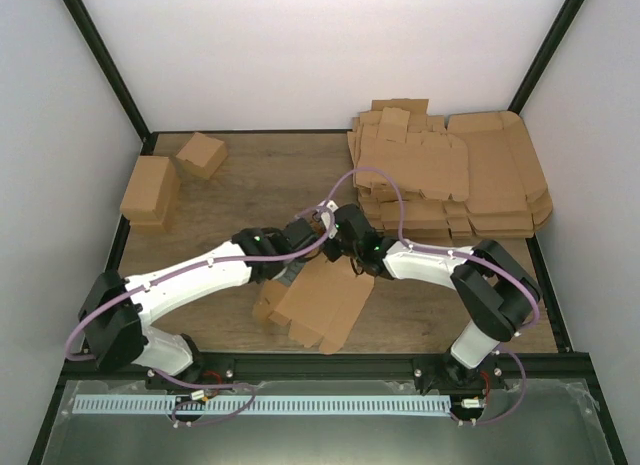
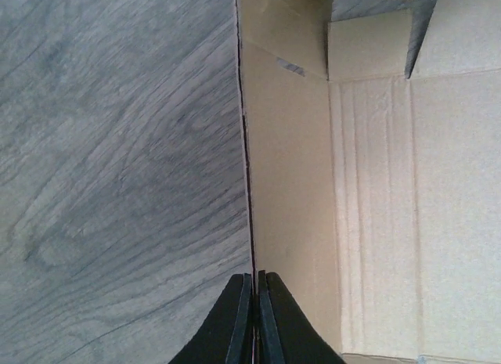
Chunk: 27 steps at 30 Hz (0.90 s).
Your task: Fold the paper box
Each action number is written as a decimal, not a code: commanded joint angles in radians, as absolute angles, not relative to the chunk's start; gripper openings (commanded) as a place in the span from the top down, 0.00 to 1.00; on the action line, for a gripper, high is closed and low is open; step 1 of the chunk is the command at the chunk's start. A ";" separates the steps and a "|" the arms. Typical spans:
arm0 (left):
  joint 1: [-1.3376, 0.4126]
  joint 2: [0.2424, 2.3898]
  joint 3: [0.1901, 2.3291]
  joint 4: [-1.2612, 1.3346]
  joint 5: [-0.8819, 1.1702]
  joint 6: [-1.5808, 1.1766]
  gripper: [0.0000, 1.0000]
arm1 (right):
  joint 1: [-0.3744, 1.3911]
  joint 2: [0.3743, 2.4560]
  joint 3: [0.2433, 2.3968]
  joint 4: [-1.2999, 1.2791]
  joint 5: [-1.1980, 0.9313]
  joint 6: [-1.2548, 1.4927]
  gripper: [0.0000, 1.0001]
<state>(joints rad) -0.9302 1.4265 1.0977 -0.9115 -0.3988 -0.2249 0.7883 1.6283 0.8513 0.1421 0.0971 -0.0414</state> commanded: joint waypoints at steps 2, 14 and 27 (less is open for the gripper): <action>-1.049 1.492 1.151 -0.922 -0.554 -0.309 0.96 | 0.787 1.583 0.888 0.076 0.059 0.064 0.99; -1.187 1.616 1.177 -0.991 -0.813 -0.363 0.96 | 0.751 1.487 0.701 0.201 0.082 0.033 0.99; -1.195 1.674 1.223 -0.997 -0.851 -0.339 0.96 | 0.750 1.352 0.636 0.066 -0.012 0.178 0.99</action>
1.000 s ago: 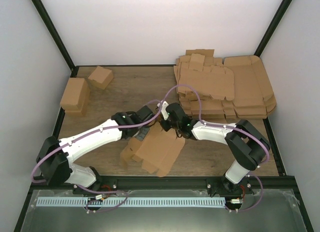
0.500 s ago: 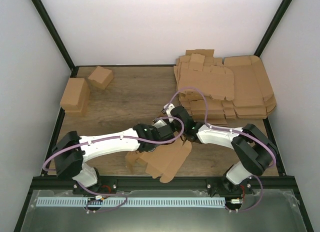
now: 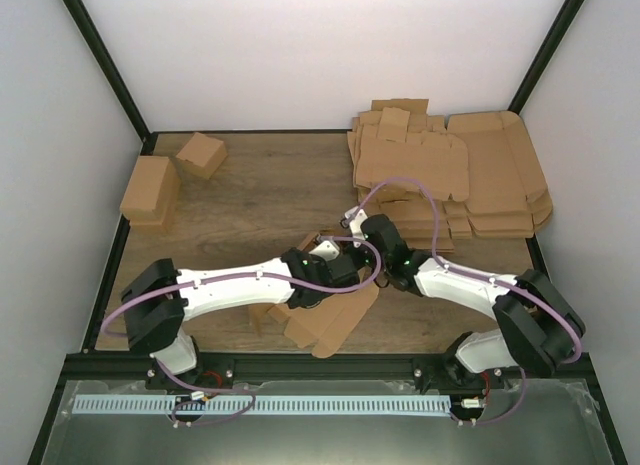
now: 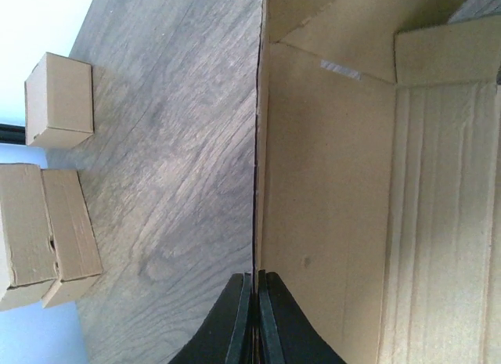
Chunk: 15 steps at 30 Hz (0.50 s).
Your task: Fold the paper box
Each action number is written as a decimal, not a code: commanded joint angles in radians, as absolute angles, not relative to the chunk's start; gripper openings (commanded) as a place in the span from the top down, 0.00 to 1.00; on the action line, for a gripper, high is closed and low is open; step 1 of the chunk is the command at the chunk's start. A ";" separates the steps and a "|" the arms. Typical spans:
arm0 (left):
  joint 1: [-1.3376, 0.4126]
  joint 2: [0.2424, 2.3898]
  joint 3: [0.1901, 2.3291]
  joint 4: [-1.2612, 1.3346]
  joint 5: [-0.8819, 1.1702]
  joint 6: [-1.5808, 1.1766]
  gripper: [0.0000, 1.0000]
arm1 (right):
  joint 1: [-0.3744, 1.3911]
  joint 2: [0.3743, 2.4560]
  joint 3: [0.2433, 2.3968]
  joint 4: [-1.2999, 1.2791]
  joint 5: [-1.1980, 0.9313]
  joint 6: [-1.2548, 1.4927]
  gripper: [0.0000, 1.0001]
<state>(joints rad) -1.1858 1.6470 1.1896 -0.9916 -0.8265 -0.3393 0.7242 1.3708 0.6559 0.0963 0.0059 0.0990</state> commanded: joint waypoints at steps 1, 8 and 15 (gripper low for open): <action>-1.201 1.679 1.226 -0.997 -0.855 -0.338 0.96 | 0.762 1.353 0.628 0.074 -0.003 0.189 0.99; -1.251 1.723 1.241 -1.013 -0.878 -0.349 0.96 | 0.772 1.348 0.571 0.134 0.004 0.247 0.99; -1.320 1.767 1.233 -1.012 -0.898 -0.385 0.96 | 0.774 1.286 0.471 0.238 -0.042 0.318 0.99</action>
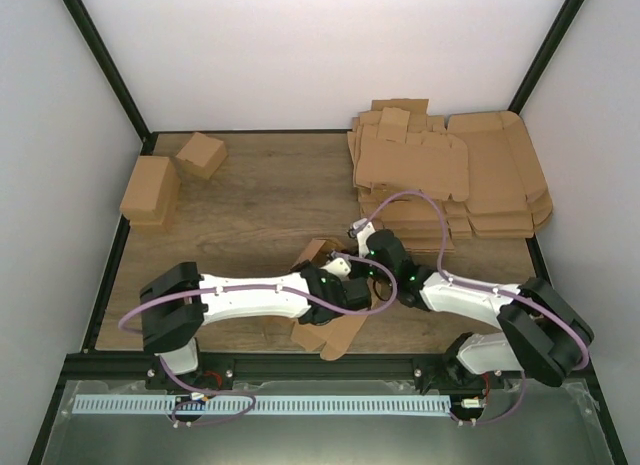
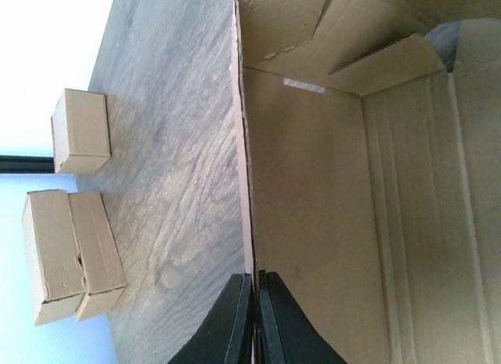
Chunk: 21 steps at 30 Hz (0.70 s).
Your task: Fold the paper box
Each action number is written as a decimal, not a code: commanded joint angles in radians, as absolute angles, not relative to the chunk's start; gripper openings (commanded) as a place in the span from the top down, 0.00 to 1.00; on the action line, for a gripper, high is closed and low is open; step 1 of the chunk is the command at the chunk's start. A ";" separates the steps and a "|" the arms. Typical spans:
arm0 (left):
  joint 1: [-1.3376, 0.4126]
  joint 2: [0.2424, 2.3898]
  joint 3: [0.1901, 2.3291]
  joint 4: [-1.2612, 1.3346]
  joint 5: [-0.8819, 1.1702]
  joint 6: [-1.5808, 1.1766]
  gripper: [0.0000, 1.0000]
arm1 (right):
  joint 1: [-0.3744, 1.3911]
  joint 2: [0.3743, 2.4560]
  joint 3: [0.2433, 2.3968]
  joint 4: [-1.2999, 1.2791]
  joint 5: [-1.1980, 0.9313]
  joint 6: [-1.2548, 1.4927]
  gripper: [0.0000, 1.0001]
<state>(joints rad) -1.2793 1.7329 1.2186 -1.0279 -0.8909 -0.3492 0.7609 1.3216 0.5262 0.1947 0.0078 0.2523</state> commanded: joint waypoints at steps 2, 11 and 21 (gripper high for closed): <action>-1.341 1.785 1.233 -1.008 -0.893 -0.395 0.96 | 0.773 1.268 0.433 0.285 -0.056 0.321 0.99; -1.412 1.891 1.240 -1.050 -0.935 -0.469 0.93 | 0.773 1.238 0.322 0.398 -0.103 0.307 0.98; -1.413 1.882 1.238 -1.022 -0.936 -0.462 0.90 | 0.773 1.232 0.316 0.388 -0.174 0.306 0.90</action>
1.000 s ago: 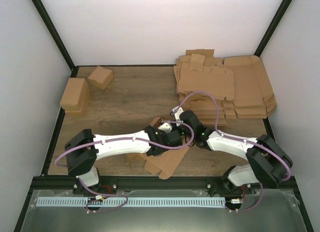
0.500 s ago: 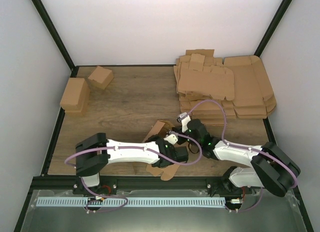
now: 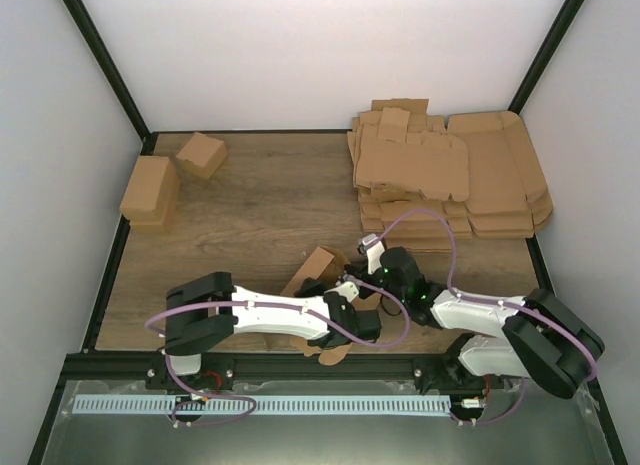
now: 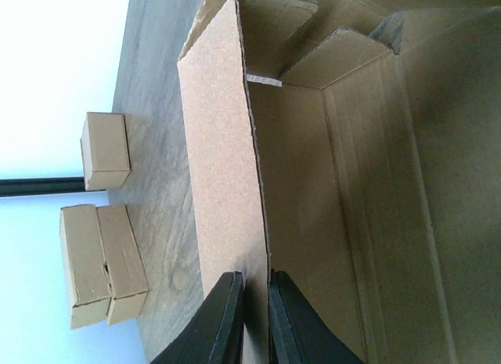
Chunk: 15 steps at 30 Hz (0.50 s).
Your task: Fold the paper box
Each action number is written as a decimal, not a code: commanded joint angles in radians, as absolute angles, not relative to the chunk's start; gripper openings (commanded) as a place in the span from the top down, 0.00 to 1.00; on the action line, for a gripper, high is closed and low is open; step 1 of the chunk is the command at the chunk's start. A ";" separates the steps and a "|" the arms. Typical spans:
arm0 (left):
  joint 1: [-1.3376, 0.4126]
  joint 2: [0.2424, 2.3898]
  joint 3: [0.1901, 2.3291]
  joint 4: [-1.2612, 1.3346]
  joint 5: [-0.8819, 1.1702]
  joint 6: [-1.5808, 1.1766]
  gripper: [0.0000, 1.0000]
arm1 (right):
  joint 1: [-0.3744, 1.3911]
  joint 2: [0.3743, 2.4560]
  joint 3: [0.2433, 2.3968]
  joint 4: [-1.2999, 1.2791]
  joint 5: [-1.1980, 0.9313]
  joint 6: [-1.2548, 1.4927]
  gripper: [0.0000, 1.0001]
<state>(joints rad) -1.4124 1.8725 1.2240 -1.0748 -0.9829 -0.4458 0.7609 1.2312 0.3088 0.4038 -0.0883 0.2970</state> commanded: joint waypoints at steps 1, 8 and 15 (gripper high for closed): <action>-1.413 1.882 1.236 -1.022 -0.938 -0.460 0.90 | 0.772 1.232 0.319 0.383 -0.186 0.307 0.90; -1.413 1.878 1.227 -1.015 -0.948 -0.451 0.90 | 0.750 1.159 0.339 0.318 -0.232 0.325 0.78; -1.413 1.875 1.225 -1.005 -0.953 -0.439 0.90 | 0.629 1.026 0.337 0.234 -0.328 0.332 0.68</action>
<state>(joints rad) -1.4136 1.8725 1.2240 -1.0561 -0.9871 -0.4419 0.6746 1.1007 0.3092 0.2836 -0.2440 0.3267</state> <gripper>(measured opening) 0.100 0.309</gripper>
